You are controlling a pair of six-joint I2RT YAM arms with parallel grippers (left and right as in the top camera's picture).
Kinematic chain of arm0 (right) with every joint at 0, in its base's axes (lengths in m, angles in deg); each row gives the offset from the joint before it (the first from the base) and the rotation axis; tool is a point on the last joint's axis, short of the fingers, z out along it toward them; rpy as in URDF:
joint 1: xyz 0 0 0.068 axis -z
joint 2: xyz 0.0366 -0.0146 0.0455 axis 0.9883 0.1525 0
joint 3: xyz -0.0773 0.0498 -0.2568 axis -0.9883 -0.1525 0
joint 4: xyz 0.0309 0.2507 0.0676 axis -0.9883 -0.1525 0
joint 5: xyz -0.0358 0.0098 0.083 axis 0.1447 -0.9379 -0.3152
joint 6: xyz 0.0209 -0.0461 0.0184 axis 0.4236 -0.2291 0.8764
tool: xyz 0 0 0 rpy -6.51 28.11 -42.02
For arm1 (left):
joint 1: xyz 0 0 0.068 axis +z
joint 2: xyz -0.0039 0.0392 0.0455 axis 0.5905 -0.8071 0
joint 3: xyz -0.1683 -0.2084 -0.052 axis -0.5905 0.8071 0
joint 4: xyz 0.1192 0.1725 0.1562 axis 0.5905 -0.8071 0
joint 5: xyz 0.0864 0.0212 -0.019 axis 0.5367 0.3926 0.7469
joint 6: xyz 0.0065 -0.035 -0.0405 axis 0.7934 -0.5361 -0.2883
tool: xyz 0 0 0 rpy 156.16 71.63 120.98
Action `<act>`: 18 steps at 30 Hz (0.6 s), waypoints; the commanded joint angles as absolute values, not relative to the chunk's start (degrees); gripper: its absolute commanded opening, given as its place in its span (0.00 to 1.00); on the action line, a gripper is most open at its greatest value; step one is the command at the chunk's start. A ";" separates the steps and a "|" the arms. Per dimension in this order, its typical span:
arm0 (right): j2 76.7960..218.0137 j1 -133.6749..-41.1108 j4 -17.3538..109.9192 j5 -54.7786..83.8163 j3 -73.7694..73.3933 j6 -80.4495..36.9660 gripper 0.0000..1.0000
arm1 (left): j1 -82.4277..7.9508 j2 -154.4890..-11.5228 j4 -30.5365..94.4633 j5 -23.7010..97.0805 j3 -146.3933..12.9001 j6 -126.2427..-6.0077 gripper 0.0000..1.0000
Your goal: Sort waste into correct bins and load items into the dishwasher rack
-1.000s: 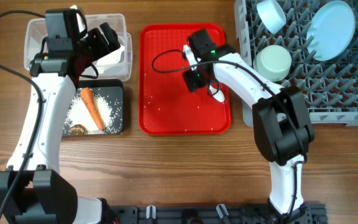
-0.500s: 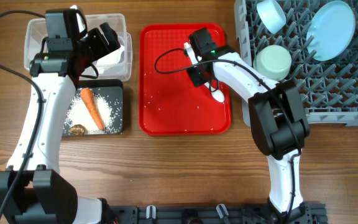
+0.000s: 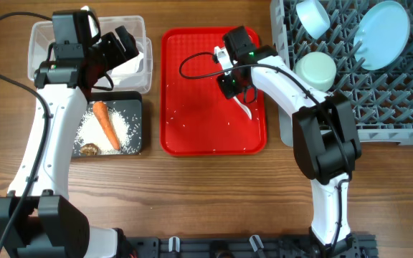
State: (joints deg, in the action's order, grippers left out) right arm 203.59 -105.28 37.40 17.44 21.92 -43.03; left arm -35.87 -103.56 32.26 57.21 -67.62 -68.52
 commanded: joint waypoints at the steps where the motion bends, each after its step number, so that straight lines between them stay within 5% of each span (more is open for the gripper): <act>1: 209.71 -105.57 39.06 15.40 18.05 -42.96 0.04 | -36.03 -103.76 32.41 57.76 -68.10 -67.62 1.00; 6: 213.14 -105.57 38.60 15.40 18.05 -42.96 0.04 | -36.03 -103.76 32.41 57.76 -68.10 -67.62 1.00; 10: 213.16 -105.57 39.10 15.43 18.05 -43.12 0.35 | -36.03 -103.76 32.43 57.76 -68.10 -67.62 1.00; 12: 213.16 -105.57 39.10 15.69 18.05 -43.16 0.28 | -36.03 -103.76 32.41 57.76 -68.10 -67.62 1.00; 13: 213.16 -105.57 39.10 16.17 18.05 -43.14 0.11 | -36.03 -103.76 32.41 57.76 -68.10 -67.62 1.00; 14: 213.16 -105.57 39.10 16.32 18.05 -43.12 0.04 | -36.03 -103.76 32.41 57.76 -68.10 -67.62 1.00; 18: 213.16 -105.57 39.04 16.28 18.05 -43.10 0.04 | -36.03 -103.76 32.41 57.76 -68.10 -67.62 1.00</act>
